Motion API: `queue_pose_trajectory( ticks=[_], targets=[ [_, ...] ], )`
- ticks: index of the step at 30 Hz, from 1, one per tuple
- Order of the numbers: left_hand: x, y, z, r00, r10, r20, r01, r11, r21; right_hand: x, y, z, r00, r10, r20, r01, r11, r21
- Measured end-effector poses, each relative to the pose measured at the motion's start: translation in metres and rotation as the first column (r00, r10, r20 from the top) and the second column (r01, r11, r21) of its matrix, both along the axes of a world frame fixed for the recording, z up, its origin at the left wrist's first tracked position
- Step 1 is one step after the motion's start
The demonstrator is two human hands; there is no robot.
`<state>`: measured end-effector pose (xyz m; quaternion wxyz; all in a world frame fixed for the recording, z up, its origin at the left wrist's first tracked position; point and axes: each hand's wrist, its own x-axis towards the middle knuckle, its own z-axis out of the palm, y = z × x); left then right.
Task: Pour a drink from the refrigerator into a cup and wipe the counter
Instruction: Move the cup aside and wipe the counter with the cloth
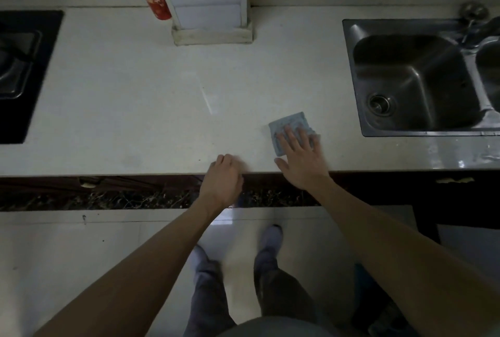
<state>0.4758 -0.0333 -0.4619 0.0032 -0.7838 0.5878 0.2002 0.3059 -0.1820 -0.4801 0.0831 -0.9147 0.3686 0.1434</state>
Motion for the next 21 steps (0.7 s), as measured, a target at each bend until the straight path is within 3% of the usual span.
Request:
queue_pose_trajectory(
  ticks=[5, 8, 12, 21],
  targets=[
    [-0.025, -0.034, -0.005, 0.991, -0.129, -0.022, 0.125, 0.983, -0.136, -0.032, 0.012, -0.007, 0.997, -0.05, 0.06, 0.051, 0.999, -0.016],
    [-0.038, -0.056, -0.012, 0.985, -0.175, -0.006, 0.173, 0.979, -0.107, -0.063, 0.016, -0.012, 0.983, -0.155, 0.101, 0.161, 0.985, -0.058],
    [-0.047, -0.084, -0.02, 0.985, -0.173, -0.003, 0.172, 0.98, -0.102, -0.109, 0.014, -0.019, 0.945, -0.295, 0.141, 0.31, 0.945, -0.1],
    [-0.038, -0.121, -0.028, 0.998, -0.057, 0.024, 0.058, 0.996, -0.061, -0.118, -0.006, -0.023, 0.918, -0.358, 0.168, 0.37, 0.928, -0.043]
  ],
)
